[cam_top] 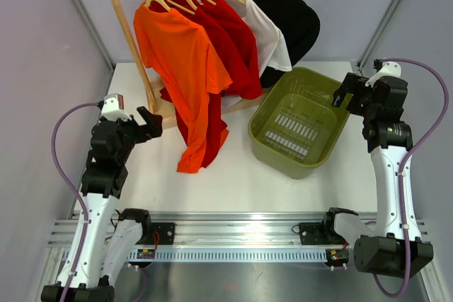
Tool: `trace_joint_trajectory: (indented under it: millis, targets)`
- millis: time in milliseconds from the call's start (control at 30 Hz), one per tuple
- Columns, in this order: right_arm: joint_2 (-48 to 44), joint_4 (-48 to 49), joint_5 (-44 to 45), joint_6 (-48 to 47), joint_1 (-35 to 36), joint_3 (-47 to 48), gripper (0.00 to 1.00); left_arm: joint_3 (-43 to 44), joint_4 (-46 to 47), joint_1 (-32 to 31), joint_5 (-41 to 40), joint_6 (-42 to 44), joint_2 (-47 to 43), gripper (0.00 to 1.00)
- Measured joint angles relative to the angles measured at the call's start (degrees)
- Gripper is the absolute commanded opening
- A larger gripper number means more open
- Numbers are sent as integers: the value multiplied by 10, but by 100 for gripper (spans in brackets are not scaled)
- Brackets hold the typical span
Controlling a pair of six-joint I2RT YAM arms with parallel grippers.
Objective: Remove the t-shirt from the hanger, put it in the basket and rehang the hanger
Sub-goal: Grab a hanger with a tshirt on it with the left arm
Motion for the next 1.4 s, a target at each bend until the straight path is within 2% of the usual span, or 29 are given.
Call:
trace_joint_trajectory:
  millis: [167,433,667,767,1067,1233,1400]
  targets:
    - [11,0,-47,-40,0,3,100,63,-32,0,26,-55,22,99]
    - [10,-28,-251,-176,3,3,100,226,-80,-7,46,-140,106,99]
    - [17,-48,-353,-235,4,-7,99,442,-142,-105,-20,-149,253,99]
    - [14,-42,-379,-239,4,-28,99,531,-158,-125,-44,-154,318,98]
    - [14,-34,-414,-239,4,-56,99,760,-188,-130,-103,-190,506,94]
    - [14,-25,-429,-239,4,-67,100,892,-209,-133,-134,-200,617,87]
    - [10,-23,-435,-239,4,-75,99,937,-222,-131,-171,-200,674,82]
